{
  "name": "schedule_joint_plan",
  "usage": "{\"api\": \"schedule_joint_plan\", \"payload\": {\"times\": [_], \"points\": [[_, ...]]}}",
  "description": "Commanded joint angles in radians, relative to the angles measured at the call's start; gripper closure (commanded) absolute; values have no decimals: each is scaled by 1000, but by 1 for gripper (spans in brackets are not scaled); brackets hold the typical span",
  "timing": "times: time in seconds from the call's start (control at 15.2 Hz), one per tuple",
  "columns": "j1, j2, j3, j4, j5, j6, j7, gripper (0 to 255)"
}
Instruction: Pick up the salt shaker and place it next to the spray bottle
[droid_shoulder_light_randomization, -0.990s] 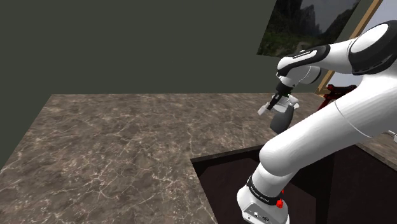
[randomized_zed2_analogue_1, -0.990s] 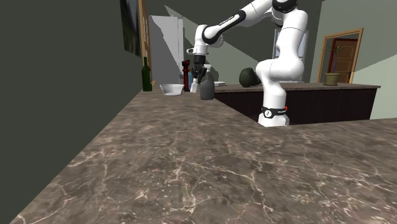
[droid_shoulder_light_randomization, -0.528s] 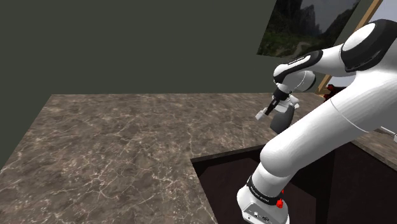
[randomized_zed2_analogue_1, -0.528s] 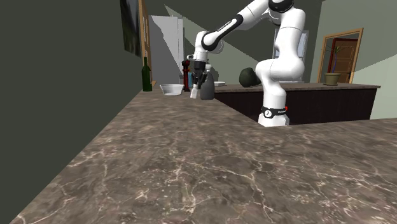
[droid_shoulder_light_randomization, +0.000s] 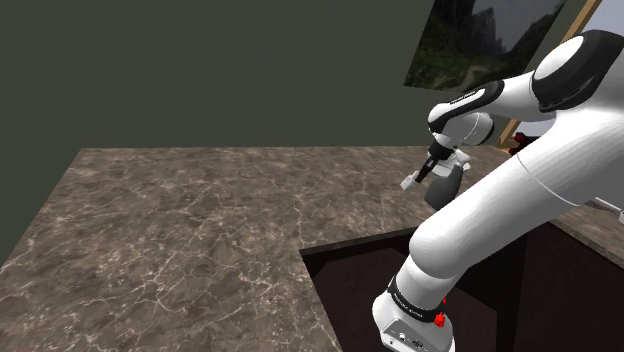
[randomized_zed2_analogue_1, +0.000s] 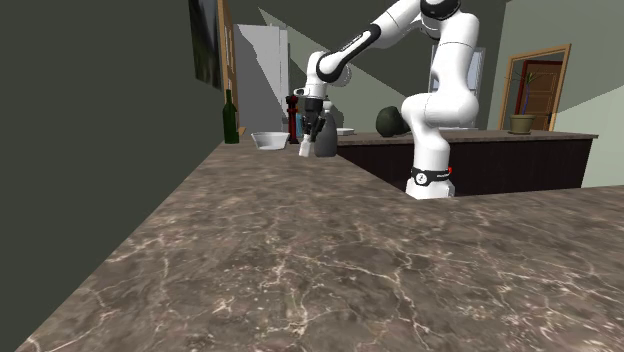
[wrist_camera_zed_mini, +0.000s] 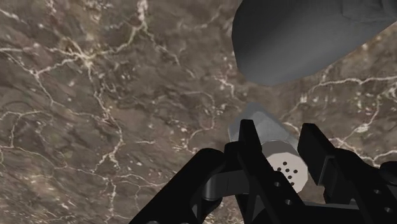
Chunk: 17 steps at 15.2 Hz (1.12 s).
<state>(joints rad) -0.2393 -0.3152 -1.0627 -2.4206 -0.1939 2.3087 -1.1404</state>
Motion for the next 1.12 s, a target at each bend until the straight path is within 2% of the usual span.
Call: {"api": "schedule_joint_plan", "payload": {"times": [0.0,0.33,0.59,1.06], "points": [[0,0,0,0,0,0,0,0],[0,0,0,0,0,0,0,0],[-68,-97,91,63,-57,-147,48,0],[-68,-97,91,63,-57,-147,48,0]]}}
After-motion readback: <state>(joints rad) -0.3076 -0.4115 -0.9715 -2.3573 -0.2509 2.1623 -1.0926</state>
